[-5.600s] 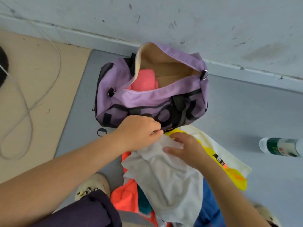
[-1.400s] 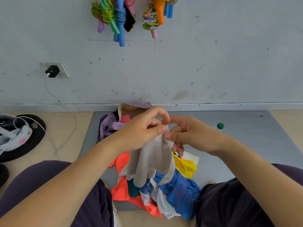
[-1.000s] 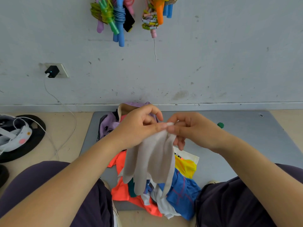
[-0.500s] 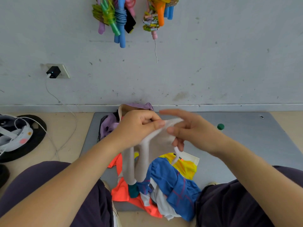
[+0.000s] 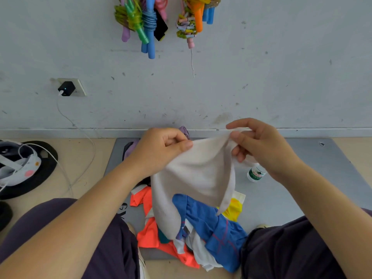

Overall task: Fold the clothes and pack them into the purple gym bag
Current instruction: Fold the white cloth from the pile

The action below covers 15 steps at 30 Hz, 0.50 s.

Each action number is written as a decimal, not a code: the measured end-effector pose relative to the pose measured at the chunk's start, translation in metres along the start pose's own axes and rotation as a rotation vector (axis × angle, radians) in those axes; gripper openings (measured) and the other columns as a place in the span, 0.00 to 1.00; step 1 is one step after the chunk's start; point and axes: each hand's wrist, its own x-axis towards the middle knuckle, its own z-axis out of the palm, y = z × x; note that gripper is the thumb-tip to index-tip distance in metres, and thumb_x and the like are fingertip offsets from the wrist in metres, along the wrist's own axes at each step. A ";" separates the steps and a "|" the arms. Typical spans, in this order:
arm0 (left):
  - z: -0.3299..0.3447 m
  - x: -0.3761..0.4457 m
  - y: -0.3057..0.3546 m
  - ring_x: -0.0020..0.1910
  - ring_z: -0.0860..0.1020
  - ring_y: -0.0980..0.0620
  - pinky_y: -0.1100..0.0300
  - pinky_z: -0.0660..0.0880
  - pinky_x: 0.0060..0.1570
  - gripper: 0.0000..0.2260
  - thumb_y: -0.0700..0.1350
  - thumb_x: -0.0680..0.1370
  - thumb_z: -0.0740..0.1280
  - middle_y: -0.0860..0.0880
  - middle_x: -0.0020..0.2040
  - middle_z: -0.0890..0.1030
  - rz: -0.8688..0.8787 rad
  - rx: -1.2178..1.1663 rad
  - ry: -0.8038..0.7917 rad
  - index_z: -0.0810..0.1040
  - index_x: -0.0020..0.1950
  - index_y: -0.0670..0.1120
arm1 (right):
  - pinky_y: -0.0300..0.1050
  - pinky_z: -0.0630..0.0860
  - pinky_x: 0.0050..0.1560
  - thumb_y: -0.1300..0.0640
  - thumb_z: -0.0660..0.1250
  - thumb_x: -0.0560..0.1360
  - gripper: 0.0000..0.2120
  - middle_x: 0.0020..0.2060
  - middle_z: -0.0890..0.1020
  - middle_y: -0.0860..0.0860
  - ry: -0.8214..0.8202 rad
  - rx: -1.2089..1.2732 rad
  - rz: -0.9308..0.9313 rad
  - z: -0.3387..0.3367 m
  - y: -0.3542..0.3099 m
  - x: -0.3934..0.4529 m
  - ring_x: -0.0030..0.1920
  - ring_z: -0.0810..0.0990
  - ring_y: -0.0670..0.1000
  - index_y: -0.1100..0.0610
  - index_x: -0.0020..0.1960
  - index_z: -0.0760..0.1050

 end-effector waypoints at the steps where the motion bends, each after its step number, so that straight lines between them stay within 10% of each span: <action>1: 0.004 -0.001 0.001 0.28 0.61 0.55 0.67 0.58 0.28 0.07 0.46 0.77 0.71 0.46 0.27 0.68 0.006 -0.009 -0.017 0.81 0.41 0.44 | 0.38 0.74 0.35 0.61 0.66 0.79 0.12 0.30 0.82 0.57 -0.088 -0.018 -0.010 0.004 0.000 -0.004 0.27 0.77 0.52 0.49 0.59 0.78; 6: 0.022 -0.008 0.007 0.31 0.64 0.50 0.59 0.60 0.34 0.08 0.49 0.77 0.70 0.38 0.29 0.71 0.046 -0.063 -0.111 0.82 0.43 0.45 | 0.37 0.76 0.35 0.59 0.67 0.78 0.07 0.30 0.83 0.55 -0.344 -0.093 0.004 0.032 0.002 -0.015 0.26 0.78 0.50 0.52 0.55 0.78; 11: 0.010 -0.001 0.004 0.32 0.66 0.50 0.60 0.61 0.33 0.08 0.51 0.76 0.71 0.34 0.32 0.73 0.015 -0.007 -0.068 0.82 0.43 0.47 | 0.40 0.74 0.32 0.62 0.65 0.79 0.04 0.27 0.81 0.53 -0.108 -0.023 0.021 0.020 0.000 -0.004 0.25 0.75 0.50 0.60 0.46 0.76; 15: -0.004 0.002 -0.005 0.27 0.62 0.56 0.62 0.58 0.29 0.09 0.51 0.76 0.71 0.52 0.26 0.66 0.000 0.098 0.045 0.81 0.40 0.47 | 0.45 0.75 0.36 0.62 0.65 0.79 0.04 0.27 0.81 0.54 0.071 0.068 -0.016 0.001 0.000 0.001 0.26 0.75 0.51 0.61 0.48 0.78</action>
